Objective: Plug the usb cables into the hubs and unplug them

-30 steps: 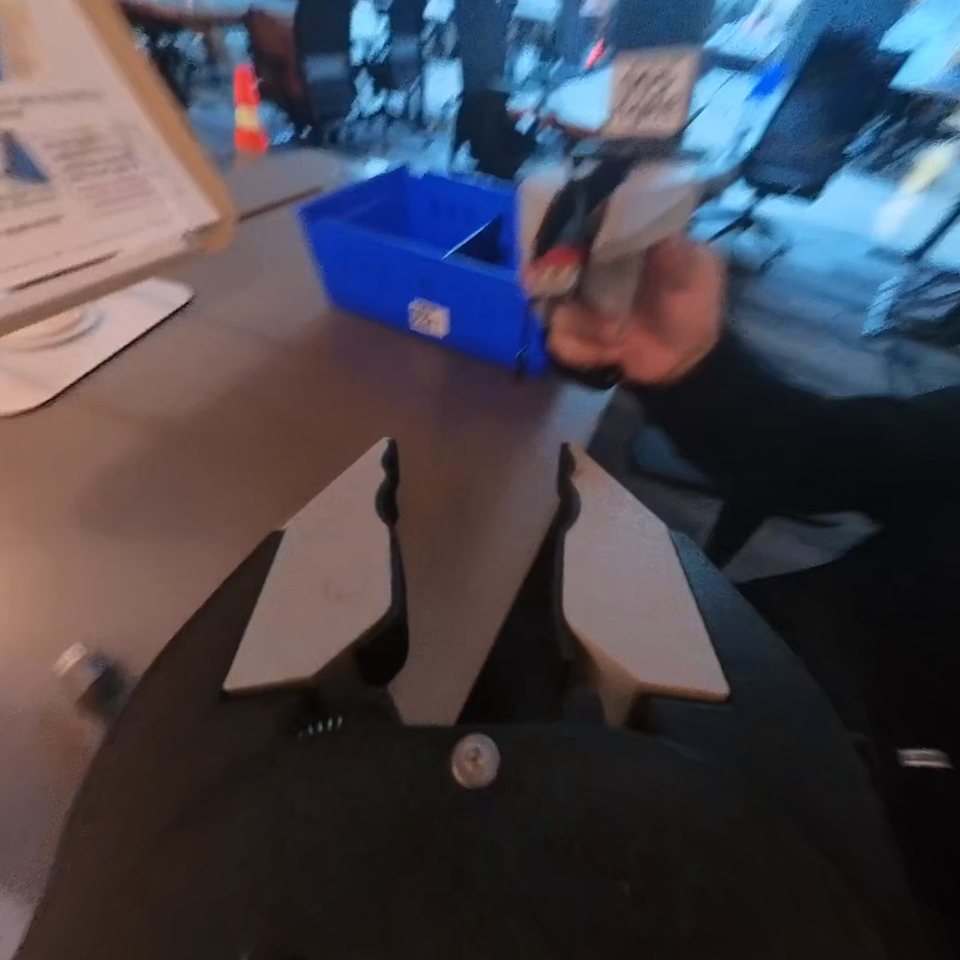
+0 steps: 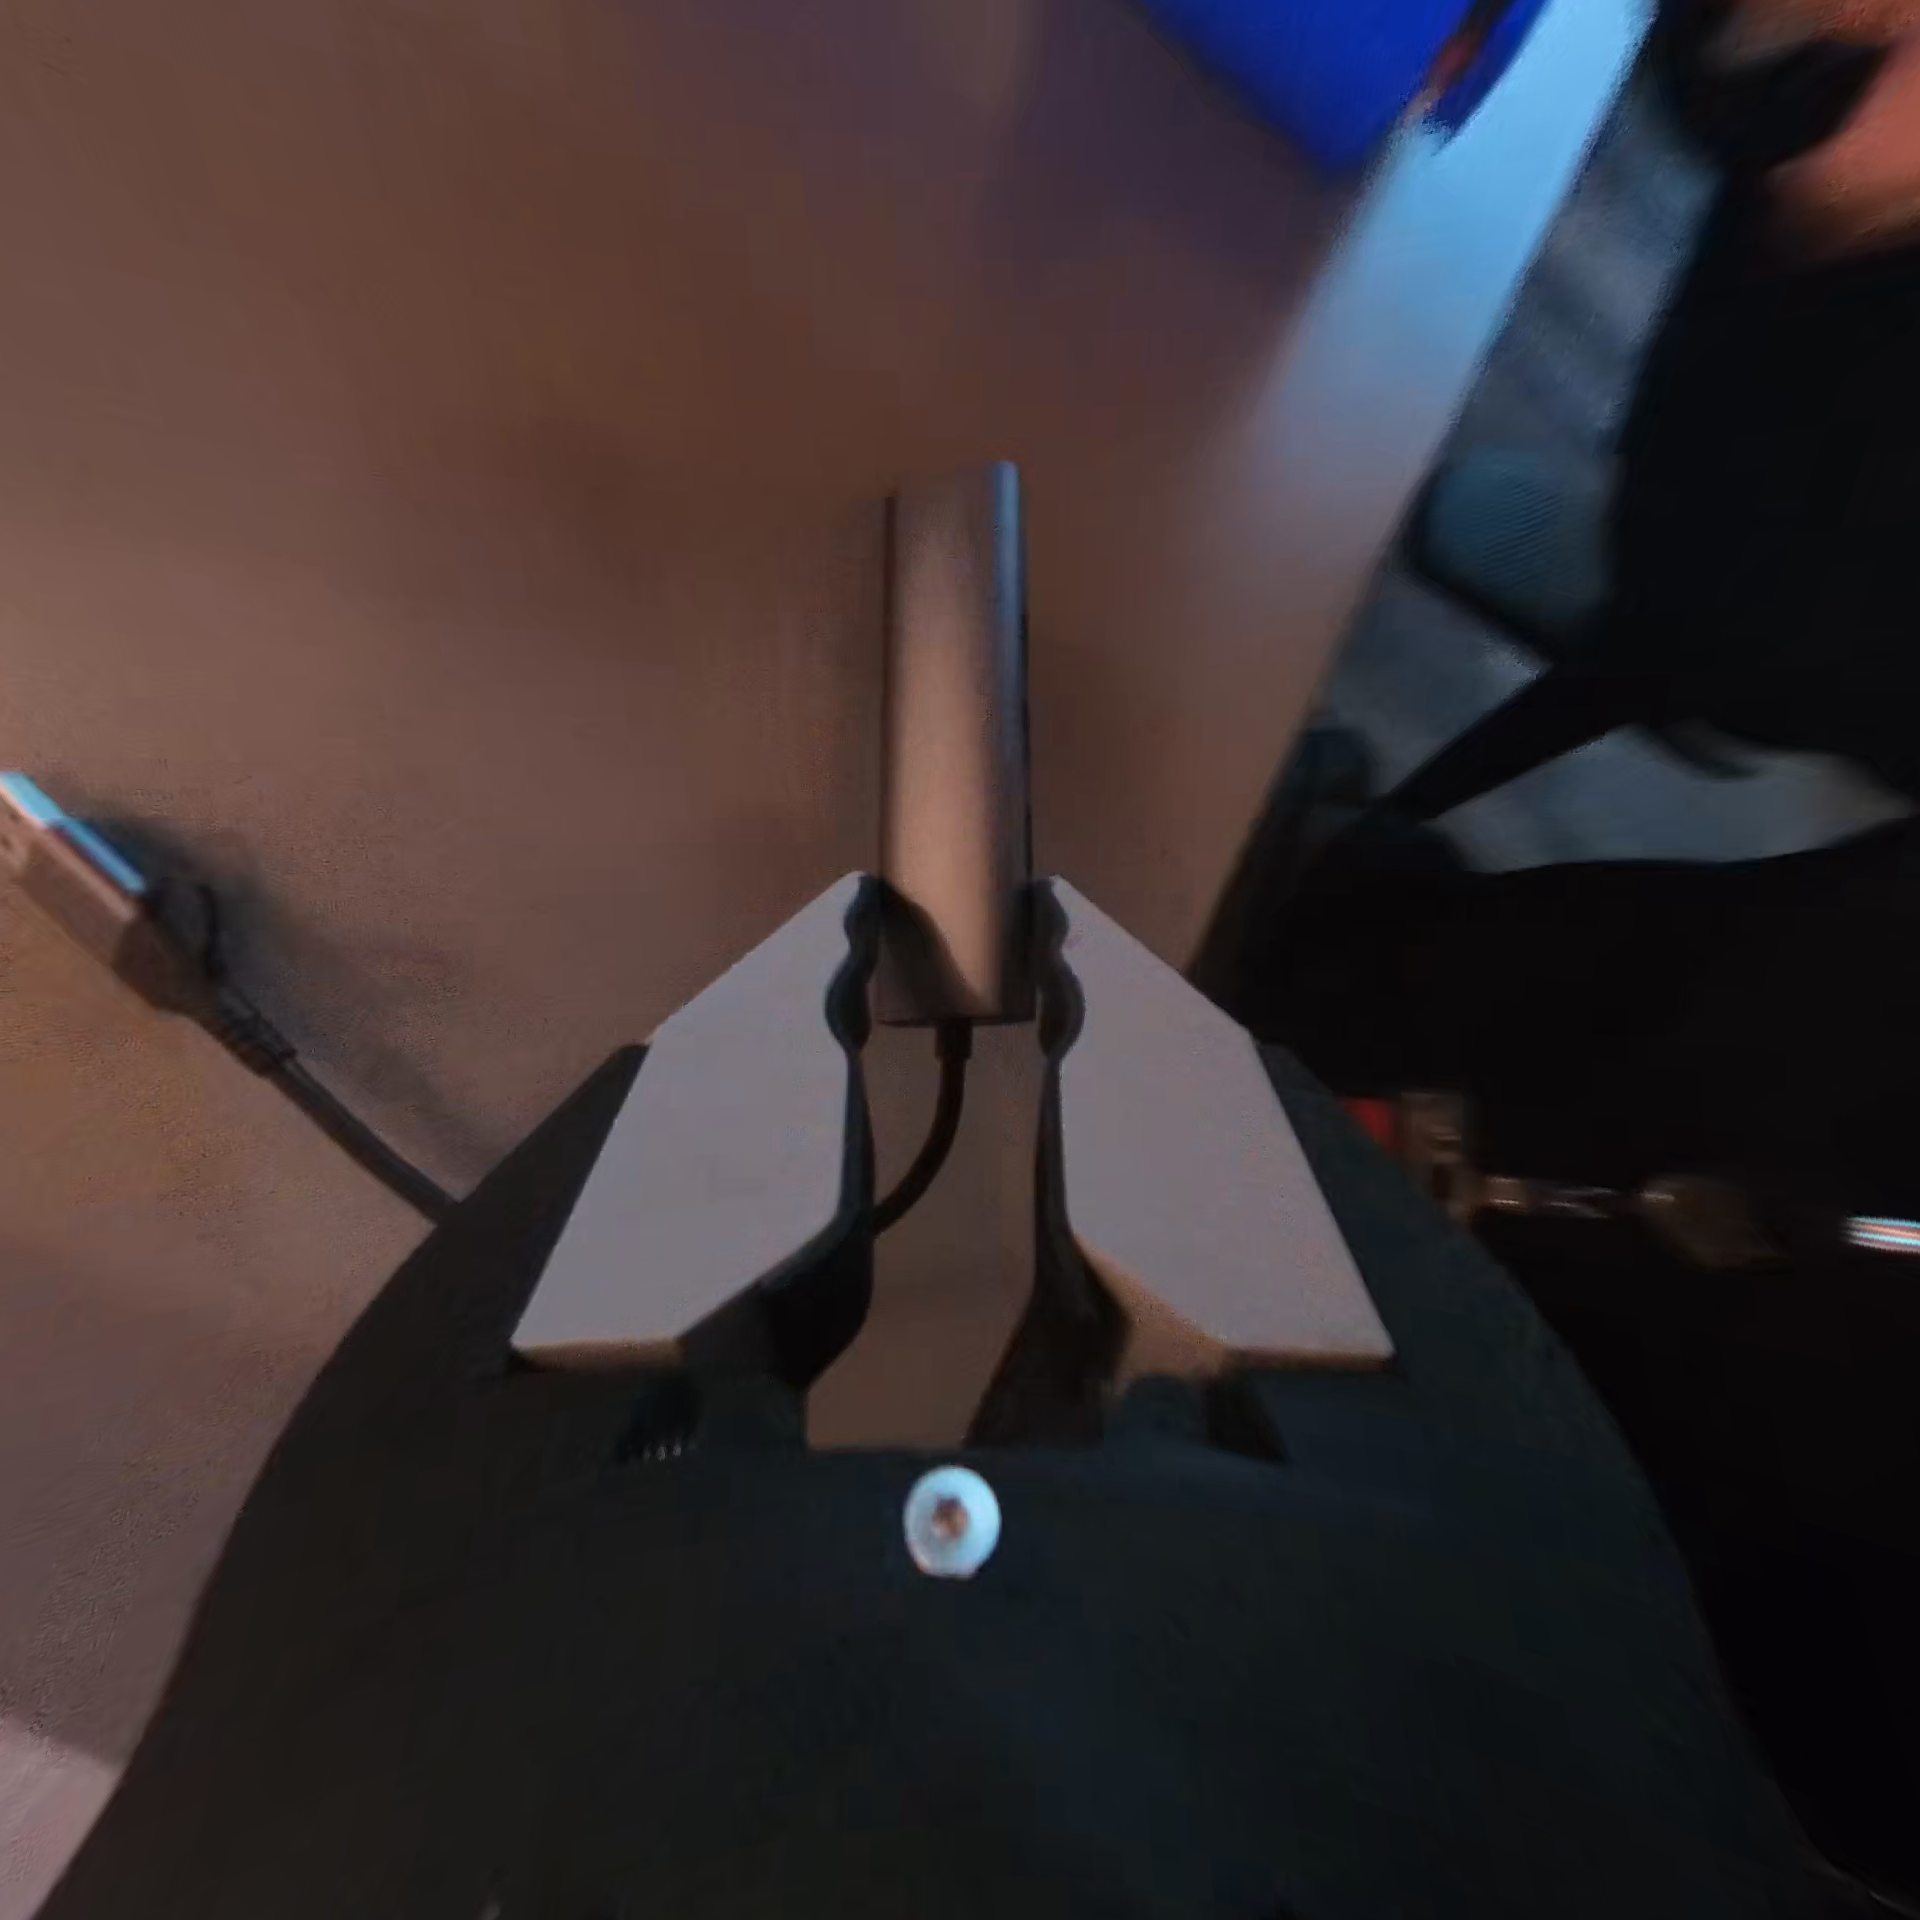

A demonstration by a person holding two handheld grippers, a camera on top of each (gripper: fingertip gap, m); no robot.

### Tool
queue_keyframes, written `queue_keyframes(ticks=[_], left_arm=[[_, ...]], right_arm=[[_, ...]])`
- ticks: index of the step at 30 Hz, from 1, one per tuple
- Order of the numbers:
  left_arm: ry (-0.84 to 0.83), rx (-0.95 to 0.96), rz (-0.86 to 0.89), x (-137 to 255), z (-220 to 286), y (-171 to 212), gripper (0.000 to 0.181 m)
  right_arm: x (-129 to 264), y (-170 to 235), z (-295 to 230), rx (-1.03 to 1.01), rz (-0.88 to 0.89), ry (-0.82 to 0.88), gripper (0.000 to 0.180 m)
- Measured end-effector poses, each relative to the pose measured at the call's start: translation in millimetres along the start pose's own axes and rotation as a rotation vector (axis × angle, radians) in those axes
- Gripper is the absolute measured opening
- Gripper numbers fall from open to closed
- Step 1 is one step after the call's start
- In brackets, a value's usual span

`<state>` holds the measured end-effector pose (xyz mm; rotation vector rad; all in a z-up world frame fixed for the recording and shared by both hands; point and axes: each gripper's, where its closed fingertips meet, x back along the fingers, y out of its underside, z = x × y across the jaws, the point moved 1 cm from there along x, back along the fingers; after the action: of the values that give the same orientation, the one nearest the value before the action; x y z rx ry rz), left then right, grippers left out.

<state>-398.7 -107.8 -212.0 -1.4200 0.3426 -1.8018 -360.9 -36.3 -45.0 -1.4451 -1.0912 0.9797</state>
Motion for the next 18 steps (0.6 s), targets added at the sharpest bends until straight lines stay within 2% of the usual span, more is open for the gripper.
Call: queue_keyframes(ticks=[3,6,13,18], left_arm=[[0.123,0.110,0.043,2,6,-2,0.027],[0.131,0.189,0.051,-2,-2,1,0.027],[0.246,0.282,0.114,-7,-3,-5,0.028],[0.219,0.296,0.079,-5,-7,3,0.027]], right_arm=[[-13,33,13,0.117,-0.166,0.084,0.012],[-29,64,22,0.162,-0.294,0.130,0.012],[-47,102,38,0.095,-0.362,0.170,0.012],[-46,119,50,0.080,-0.402,0.180,0.013]])
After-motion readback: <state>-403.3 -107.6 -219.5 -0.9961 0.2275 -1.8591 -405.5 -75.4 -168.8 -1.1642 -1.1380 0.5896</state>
